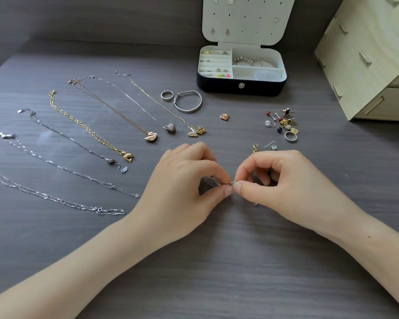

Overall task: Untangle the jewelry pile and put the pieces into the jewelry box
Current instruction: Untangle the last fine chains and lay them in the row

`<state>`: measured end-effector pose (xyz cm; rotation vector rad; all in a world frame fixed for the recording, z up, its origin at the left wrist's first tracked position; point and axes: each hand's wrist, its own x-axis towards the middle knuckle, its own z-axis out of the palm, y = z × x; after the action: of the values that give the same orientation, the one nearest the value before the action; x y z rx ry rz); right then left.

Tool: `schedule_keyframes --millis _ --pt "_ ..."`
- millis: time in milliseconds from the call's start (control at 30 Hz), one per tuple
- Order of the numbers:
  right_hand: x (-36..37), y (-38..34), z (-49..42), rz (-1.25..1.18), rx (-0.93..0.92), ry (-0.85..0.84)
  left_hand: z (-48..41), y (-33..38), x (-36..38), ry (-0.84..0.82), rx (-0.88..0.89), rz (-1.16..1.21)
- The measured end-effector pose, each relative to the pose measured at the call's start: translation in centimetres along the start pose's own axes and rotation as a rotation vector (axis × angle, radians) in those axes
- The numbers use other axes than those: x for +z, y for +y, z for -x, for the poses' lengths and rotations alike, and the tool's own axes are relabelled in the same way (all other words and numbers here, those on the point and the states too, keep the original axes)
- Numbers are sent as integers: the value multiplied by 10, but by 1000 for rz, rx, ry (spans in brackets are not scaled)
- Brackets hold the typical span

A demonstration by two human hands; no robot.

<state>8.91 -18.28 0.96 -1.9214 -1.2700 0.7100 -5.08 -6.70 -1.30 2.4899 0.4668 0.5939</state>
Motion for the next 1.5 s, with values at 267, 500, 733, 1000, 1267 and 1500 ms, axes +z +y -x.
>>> schedule_keyframes --millis 267,500,733,1000,1267,1500 --pt "-4 -1 0 93 -20 -46 -2 -2 -6 -143 -135 249" --pt "-1 1 1 11 -104 22 -1 -3 -8 -130 -143 271" --pt "4 5 -1 115 -214 59 0 -3 -6 -116 -121 239" --pt "1 7 -4 13 -218 -53 0 -4 -7 -155 -93 238" --pt "1 8 -7 -117 -214 -83 0 -2 -14 -155 -140 334" --pt "2 11 -8 -179 -249 -76 -3 -1 -13 -197 -185 437"
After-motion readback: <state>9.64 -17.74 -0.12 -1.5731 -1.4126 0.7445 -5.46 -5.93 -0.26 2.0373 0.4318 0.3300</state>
